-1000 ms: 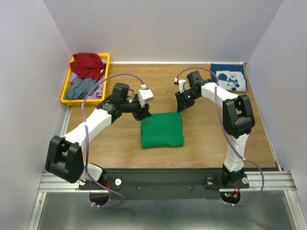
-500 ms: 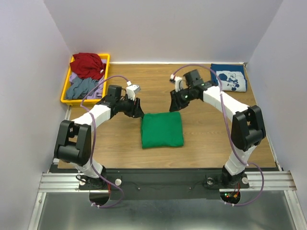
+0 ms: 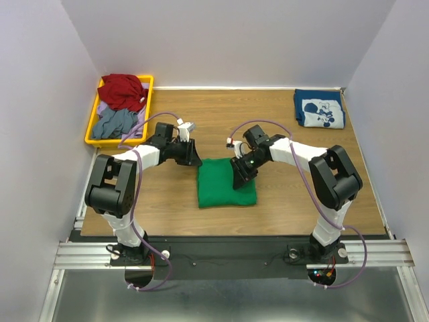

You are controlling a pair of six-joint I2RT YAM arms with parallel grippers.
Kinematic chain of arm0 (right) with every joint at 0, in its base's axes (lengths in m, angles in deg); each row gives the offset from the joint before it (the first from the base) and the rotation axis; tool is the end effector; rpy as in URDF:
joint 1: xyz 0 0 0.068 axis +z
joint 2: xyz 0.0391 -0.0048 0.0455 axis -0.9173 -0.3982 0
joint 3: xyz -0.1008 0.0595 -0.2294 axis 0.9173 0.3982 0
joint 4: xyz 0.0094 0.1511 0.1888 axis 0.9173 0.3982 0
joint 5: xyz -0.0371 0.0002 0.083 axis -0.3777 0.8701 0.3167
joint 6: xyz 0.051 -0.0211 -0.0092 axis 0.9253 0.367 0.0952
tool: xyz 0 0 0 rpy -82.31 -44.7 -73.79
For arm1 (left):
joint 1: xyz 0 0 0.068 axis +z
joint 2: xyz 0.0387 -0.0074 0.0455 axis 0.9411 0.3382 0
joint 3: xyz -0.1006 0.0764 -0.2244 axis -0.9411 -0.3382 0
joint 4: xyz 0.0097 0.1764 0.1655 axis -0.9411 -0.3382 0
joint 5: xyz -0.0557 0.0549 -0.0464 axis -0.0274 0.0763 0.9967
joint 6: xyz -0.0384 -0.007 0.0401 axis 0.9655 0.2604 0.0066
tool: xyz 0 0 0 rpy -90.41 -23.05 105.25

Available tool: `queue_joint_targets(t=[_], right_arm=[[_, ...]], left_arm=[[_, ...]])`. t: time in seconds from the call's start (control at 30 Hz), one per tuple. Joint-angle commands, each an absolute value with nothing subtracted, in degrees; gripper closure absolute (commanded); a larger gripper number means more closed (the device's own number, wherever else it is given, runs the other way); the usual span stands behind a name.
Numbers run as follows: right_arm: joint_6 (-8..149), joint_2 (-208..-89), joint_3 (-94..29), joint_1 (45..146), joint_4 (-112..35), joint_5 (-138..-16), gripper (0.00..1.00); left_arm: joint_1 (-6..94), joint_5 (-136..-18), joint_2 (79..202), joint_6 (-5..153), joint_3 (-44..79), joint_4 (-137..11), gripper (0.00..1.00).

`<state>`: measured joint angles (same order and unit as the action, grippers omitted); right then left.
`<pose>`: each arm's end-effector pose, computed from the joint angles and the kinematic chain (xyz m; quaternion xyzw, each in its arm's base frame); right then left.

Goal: Fold and stack the t-shirts
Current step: Fold the tshirt

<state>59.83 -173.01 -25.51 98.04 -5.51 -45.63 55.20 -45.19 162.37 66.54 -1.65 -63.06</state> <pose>0.2739 0.1962 0.1678 -0.3346 0.8696 0.3548 0.0772 0.3137 -0.1100 0.1753 0.2187 0.8427 -0.3728 0.3210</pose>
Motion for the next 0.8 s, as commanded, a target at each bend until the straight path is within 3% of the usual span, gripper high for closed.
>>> queue_joint_targets(t=[0.0, 0.03, 0.17, 0.37, 0.5, 0.53, 0.63, 0.77], right_arm=[[58.3, -173.6, -24.9, 97.9, -8.2, -45.4, 0.66], [57.9, -173.7, -24.7, 97.9, -8.4, -45.6, 0.66], [57.2, -173.9, -24.1, 97.9, -8.4, -46.5, 0.67], [56.1, -174.3, -24.3, 97.9, -9.8, -49.6, 0.68], [55.3, -174.3, -26.6, 97.8, -10.3, -51.2, 0.67], [55.2, -173.0, -27.2, 97.4, -10.3, -51.3, 0.66], [56.2, -168.7, -28.5, 95.7, -10.3, -49.0, 0.61], [62.6, -165.4, -27.5, 88.1, -13.4, -38.0, 0.51]], left_arm=[[55.0, -43.5, 162.6, 68.6, 0.8, -59.6, 0.70], [55.1, -43.4, 163.1, 68.6, 1.4, -59.2, 0.79], [55.4, -44.5, 163.5, 68.0, 3.1, -58.9, 0.97], [56.3, -47.8, 165.7, 63.6, 6.0, -59.8, 1.00], [56.6, -47.4, 166.9, 60.7, 8.1, -61.7, 0.86], [57.0, -47.1, 165.0, 59.9, 8.1, -62.0, 0.74], [58.8, -44.8, 158.4, 55.1, 7.4, -62.2, 0.60], [59.0, -42.2, 151.5, 51.0, 5.4, -62.2, 0.54]])
